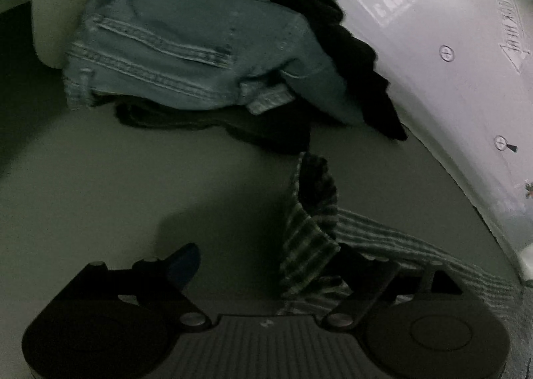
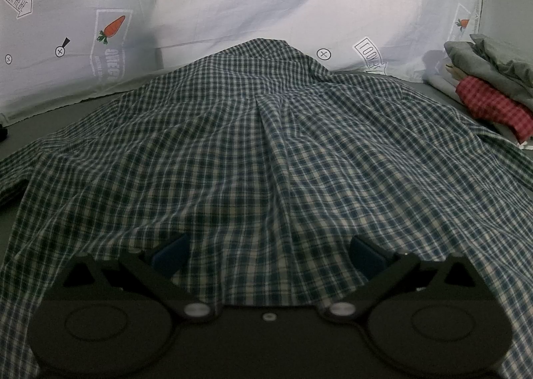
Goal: Fold clothes
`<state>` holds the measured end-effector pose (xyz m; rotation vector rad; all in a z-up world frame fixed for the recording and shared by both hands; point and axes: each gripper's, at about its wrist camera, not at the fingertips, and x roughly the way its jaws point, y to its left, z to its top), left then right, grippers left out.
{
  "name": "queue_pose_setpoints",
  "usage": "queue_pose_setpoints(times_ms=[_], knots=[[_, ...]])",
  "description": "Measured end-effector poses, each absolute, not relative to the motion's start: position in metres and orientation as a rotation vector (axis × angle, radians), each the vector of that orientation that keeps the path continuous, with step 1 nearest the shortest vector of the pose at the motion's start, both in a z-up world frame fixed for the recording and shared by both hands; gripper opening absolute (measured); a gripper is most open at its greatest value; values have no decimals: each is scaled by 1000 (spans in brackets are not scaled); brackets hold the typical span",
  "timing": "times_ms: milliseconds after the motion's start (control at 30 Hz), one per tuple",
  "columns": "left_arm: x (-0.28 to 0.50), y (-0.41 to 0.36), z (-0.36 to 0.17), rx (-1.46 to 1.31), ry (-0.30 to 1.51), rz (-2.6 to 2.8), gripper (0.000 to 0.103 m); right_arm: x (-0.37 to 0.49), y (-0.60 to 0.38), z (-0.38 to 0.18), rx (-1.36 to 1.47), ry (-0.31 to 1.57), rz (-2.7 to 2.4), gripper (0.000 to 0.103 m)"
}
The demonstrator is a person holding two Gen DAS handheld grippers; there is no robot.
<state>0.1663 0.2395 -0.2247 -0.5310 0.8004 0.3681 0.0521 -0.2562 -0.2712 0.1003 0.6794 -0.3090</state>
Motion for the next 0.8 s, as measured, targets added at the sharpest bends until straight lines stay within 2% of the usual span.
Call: queue_pose_setpoints(times_ms=[400,800], knots=[[162,234,-208,-555,684,275,101,52,-256,-271,100,679,-309,103],[176,217,-235,-334,861,427,103,52,-256,-271,99,680,-308,103]])
